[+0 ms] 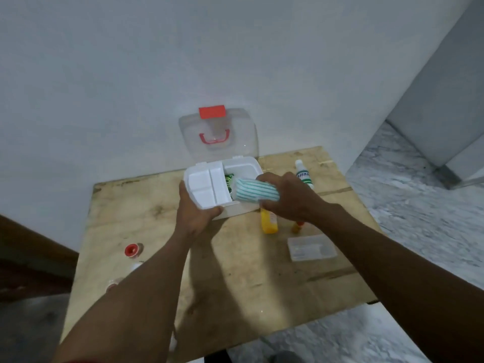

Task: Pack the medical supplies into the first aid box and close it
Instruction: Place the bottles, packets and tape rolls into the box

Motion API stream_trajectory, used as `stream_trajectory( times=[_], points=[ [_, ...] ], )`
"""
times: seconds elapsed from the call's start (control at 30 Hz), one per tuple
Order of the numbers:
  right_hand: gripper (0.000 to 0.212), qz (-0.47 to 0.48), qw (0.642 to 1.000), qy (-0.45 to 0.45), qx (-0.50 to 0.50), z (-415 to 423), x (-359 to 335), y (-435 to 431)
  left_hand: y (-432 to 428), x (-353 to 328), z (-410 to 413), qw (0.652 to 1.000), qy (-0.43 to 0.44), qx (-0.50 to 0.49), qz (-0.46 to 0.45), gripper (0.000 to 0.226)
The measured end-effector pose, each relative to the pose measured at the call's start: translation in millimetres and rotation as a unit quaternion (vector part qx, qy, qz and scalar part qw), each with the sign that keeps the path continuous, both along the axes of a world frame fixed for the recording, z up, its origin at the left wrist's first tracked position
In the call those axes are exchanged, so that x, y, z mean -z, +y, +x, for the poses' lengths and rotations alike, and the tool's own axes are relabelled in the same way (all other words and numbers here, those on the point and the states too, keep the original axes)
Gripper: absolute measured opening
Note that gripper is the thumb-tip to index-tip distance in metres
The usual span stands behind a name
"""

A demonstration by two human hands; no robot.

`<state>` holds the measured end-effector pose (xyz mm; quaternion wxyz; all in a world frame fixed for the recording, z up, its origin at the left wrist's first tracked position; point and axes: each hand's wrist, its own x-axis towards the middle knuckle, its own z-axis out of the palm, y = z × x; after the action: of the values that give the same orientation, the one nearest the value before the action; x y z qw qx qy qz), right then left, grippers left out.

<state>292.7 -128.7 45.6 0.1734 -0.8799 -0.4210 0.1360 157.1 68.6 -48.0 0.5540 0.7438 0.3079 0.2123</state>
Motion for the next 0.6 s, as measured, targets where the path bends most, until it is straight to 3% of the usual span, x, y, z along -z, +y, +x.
stream_trajectory(
  times=[0.23, 0.4, 0.6],
  points=[
    [0.055, -0.065, 0.994, -0.076, 0.048, 32, -11, 49, 0, -2, -1, 1.000, -0.016, -0.001, 0.008, 0.097],
    [0.044, -0.168, 0.973, -0.158, -0.029, 45, 5, 75, -3, -1, 0, 1.000, -0.019, -0.012, 0.016, 0.096],
    [0.038, -0.197, 0.977, -0.034, -0.070, 45, 45, 101, -7, -8, 1, 1.000, -0.014, -0.007, 0.014, 0.097]
  ],
)
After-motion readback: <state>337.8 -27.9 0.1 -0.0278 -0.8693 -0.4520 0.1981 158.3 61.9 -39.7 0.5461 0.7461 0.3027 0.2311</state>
